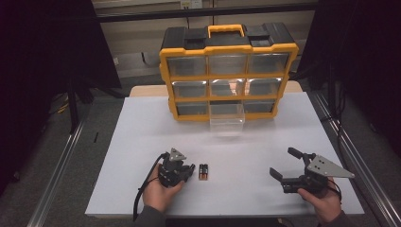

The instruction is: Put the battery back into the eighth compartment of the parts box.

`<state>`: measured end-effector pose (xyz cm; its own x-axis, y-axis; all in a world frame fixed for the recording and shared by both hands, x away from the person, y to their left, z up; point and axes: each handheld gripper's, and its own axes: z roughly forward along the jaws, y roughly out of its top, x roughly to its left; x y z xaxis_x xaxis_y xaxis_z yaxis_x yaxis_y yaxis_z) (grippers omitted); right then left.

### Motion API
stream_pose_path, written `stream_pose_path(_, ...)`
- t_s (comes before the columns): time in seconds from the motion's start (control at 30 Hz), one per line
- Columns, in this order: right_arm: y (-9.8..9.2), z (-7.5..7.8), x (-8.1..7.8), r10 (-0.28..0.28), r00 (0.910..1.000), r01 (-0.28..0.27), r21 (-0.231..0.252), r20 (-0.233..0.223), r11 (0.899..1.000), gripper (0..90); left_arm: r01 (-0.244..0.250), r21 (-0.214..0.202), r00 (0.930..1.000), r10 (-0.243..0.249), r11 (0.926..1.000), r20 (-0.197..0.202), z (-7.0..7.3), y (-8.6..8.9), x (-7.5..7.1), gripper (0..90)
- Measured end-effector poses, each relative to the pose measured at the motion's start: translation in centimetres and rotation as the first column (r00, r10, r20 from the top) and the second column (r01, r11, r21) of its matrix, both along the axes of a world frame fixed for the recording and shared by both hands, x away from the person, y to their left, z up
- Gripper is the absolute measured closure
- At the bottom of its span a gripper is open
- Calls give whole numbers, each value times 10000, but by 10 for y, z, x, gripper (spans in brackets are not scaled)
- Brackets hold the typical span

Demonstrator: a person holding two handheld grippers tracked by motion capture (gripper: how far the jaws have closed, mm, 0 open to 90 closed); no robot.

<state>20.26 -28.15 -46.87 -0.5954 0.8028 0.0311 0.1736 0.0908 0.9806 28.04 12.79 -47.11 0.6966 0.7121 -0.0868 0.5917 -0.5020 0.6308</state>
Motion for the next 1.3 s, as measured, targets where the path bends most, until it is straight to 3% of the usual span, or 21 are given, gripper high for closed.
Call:
stream_pose_path(0.03, 0, 0, 0, 15, 10000, -15, 24, -25, 10000, 15, -103, -143, 9999, 104, 9998, 21, -1, -1, 0, 767)
stream_pose_path(0.2, 1, 0, 0, -43, 10000, 43, 78, -12, 10000, 16, -319, -77, 9993, 318, 9995, -193, 1, -3, 0, 773)
stream_pose_path(0.3, 0, 0, 0, -37, 10000, 37, -5, 87, 10000, 16, -566, -474, 9978, 549, 9973, -358, 0, -2, 1, 774)
stream_pose_path(0.4, 1, 0, 0, -71, 10000, 70, 108, 42, 9999, 16, -733, -518, 9961, 705, 9960, -537, 3, 0, 2, 774)
stream_pose_path(0.6, 1, 0, 0, -38, 10000, 37, 122, 46, 9999, 15, -872, -1009, 9947, 810, 9911, -639, 13, 7, 10, 774)
stream_pose_path(0.73, 0, 0, 0, 7, 9999, -7, 18, 107, 10000, 15, -861, -1455, 9945, 763, 9856, -715, 21, 5, 15, 774)
stream_pose_path(0.8, 0, 0, 0, 35, 10000, -35, 40, 60, 10000, 15, -751, -1431, 9948, 641, 9869, -796, 24, 5, 17, 774)
stream_pose_path(0.93, 0, 0, 1, 1, 9999, -2, 36, 115, 10000, 14, -801, -1848, 9945, 660, 9795, -810, 34, 2, 25, 774)
stream_pose_path(1.3, 0, 0, 1, 17, 9999, -18, 74, 124, 10000, 13, -712, -2201, 9946, 526, 9729, -892, 51, -9, 46, 774)
